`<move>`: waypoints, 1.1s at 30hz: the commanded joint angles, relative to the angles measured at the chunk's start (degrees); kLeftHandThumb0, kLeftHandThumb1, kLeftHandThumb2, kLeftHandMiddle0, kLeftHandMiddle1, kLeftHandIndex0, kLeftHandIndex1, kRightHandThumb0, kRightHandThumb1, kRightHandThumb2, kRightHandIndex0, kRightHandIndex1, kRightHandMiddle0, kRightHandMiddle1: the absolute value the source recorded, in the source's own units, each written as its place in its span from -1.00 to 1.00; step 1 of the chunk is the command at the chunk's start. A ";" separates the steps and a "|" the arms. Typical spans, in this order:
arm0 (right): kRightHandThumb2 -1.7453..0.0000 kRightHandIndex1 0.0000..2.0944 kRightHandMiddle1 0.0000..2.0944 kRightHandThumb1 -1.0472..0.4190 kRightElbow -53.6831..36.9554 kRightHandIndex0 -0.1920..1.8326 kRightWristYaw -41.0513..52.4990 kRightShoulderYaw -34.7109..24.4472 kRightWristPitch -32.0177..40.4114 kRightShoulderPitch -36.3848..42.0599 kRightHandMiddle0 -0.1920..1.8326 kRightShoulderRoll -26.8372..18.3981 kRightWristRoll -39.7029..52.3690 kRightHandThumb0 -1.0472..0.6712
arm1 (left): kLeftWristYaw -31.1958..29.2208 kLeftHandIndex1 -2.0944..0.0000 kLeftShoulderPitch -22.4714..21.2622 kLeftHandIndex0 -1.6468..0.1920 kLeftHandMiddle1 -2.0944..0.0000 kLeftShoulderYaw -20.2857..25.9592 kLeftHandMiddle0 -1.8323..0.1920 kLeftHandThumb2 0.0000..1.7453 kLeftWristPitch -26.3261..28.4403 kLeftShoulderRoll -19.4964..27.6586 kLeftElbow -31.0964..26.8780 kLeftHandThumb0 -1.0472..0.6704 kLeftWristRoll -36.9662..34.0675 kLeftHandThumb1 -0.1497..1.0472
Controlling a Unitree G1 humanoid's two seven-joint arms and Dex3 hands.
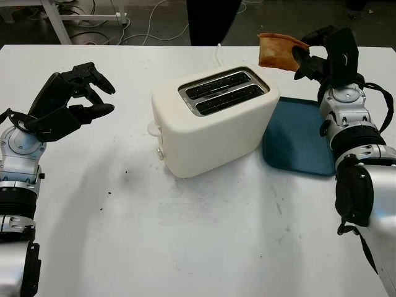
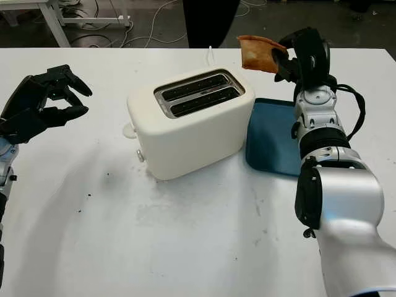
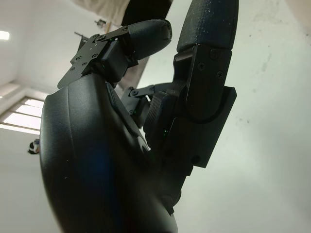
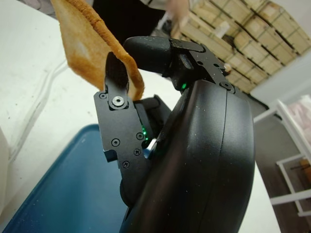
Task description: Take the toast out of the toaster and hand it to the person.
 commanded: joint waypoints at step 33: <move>0.70 0.67 0.67 -0.83 -0.69 0.09 -0.55 0.79 0.00 -0.47 -0.26 0.63 0.10 -0.01 | 0.25 -0.29 -0.10 0.31 -0.29 0.13 0.19 -0.73 -0.57 0.14 0.00 -1.00 -0.17 0.79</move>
